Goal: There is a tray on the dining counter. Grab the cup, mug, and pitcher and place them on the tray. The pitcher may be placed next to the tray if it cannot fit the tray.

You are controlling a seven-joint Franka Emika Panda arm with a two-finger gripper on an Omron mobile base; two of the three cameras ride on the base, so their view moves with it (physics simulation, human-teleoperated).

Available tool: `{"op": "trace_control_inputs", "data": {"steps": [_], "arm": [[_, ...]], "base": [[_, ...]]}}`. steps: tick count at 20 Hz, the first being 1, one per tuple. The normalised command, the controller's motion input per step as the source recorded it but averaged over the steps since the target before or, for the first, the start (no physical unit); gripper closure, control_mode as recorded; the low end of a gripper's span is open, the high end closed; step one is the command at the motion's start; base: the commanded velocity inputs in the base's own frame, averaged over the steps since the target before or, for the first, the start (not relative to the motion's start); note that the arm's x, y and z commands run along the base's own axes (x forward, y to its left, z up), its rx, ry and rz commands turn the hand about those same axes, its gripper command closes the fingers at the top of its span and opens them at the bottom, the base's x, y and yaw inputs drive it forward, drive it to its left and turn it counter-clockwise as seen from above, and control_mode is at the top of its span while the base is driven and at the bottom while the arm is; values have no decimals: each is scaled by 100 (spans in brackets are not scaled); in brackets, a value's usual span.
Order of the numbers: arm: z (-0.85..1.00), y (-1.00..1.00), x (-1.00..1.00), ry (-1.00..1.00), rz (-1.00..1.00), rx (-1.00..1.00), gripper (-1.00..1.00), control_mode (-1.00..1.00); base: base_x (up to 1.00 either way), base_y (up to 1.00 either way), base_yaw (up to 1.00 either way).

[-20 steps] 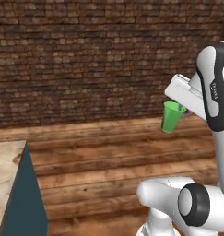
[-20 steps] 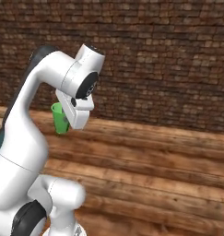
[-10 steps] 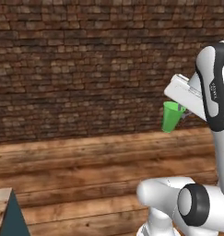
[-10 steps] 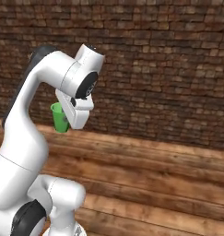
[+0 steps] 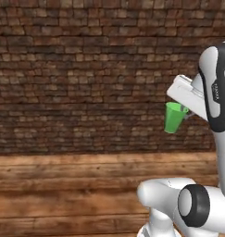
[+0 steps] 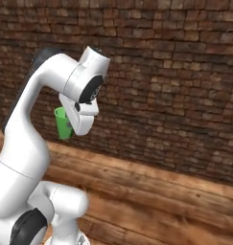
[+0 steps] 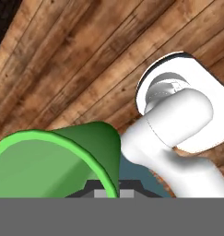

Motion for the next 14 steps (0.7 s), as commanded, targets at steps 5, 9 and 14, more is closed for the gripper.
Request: {"op": "trace_control_inputs", "data": {"steps": [5,9,14], "arm": [[0,0,0,0,0,0,100,100],[0,0,0,0,0,0,100,100],[0,0,0,0,0,0,100,100]], "base": [[100,-9,53],[100,-17,54],[100,-27,60]]}}
